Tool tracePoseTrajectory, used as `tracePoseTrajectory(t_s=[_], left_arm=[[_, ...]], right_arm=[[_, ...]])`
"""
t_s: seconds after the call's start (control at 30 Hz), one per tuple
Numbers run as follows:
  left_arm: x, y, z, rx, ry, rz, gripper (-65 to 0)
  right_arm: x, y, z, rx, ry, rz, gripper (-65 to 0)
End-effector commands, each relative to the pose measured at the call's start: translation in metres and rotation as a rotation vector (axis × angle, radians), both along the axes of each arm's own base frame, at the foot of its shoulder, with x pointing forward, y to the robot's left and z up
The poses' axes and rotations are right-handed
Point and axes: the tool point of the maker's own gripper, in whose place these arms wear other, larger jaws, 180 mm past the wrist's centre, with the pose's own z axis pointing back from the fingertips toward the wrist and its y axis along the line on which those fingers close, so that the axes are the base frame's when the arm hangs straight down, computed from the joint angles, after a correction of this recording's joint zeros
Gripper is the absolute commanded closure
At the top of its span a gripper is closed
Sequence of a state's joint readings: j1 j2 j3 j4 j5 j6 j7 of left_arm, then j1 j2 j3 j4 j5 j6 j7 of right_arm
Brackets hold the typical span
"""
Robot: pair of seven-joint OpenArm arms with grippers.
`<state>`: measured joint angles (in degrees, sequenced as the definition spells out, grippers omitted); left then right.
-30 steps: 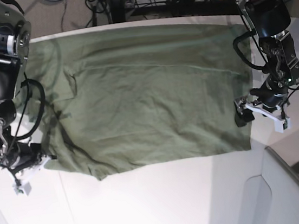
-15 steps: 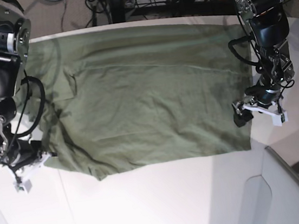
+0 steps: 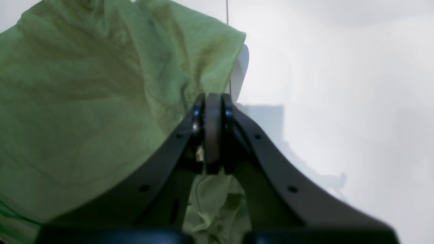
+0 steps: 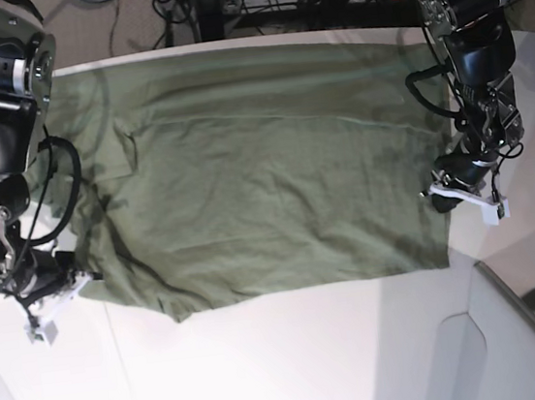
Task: Layout the t-shirt on the table in an organized manner, then fold the t-shirt properly
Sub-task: 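Move the left gripper along the shirt side and pinch the fabric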
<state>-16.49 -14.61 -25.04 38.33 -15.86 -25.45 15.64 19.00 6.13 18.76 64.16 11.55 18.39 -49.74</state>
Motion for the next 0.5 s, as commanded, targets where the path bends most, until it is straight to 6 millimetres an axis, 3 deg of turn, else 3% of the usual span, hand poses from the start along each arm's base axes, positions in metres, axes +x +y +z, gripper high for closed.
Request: tracePoseTrajectory(t_s=[0.0,0.2,0.33,0.37,0.47], left_arm=[[0.016,0.011,0.021,0.018,-0.064,0.011,0.0],[0.022,0.018,0.044,0.055,-0.11,0.002,0.0],[0.008,0.057,0.048,0.078,0.015,0.134,-31.4],[0.008,0.064,0.05,0.077,0.053,0.166,-34.9],[0.006,0.075,0.057,0.075,0.165,0.209,-35.2]], right_arm=[[0.016,-0.006,0.019,-0.007,-0.063,-0.005,-0.2],[0.016,-0.006,0.019,-0.006,-0.062,-0.005,-0.2],[0.016,-0.007,0.019,-0.009,-0.061,-0.006,-0.2],[0.016,-0.007,0.018,-0.008,-0.059,-0.006,-0.2],[0.016,-0.005,0.018,-0.006,-0.062,-0.003,-0.2]])
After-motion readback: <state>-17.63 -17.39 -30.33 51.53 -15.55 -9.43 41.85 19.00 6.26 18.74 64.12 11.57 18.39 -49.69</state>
